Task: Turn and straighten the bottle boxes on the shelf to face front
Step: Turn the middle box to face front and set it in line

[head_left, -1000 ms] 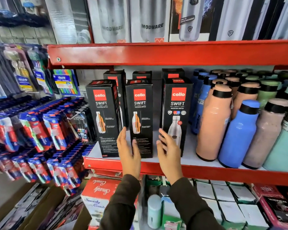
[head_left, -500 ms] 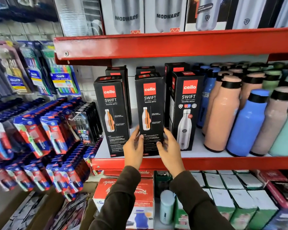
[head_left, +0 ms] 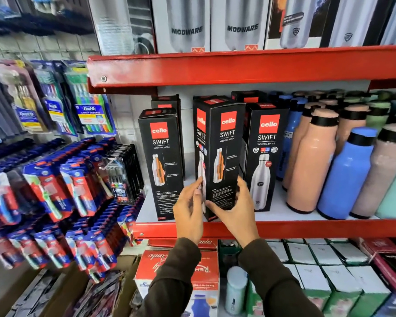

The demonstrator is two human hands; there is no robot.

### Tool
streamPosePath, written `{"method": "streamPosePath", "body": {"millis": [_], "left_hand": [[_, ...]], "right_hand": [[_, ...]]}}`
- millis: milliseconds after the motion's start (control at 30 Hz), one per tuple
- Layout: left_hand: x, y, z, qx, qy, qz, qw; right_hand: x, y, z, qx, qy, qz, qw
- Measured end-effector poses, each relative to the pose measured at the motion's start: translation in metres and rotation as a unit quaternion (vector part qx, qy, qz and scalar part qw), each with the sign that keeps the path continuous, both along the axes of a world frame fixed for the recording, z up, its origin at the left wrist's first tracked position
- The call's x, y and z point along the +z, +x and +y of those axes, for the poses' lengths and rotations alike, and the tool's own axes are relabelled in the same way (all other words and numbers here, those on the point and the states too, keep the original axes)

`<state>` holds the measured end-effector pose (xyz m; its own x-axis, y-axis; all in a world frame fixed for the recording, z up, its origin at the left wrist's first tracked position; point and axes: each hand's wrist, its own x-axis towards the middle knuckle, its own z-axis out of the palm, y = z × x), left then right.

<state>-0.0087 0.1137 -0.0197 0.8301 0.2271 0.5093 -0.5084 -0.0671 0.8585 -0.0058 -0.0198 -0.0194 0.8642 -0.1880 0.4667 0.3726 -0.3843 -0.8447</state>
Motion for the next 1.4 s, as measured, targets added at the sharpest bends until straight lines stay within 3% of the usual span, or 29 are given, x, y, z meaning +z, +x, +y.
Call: {"method": "streamPosePath", "body": {"millis": [267, 767, 1400], "left_hand": [[0.001, 0.011, -0.009, 0.039, 0.085, 0.018, 0.995], [-0.003, 0.016, -0.004, 0.056, -0.035, 0.048, 0.997], [-0.017, 0.029, -0.015, 0.103, -0.006, 0.072, 0.992]], "right_hand": [[0.01, 0.013, 0.0, 0.035, -0.001, 0.012, 0.999], [0.002, 0.018, -0.019, 0.144, -0.089, 0.036, 0.985], [-0.014, 0.035, -0.012, 0.066, -0.084, 0.04, 0.993]]}}
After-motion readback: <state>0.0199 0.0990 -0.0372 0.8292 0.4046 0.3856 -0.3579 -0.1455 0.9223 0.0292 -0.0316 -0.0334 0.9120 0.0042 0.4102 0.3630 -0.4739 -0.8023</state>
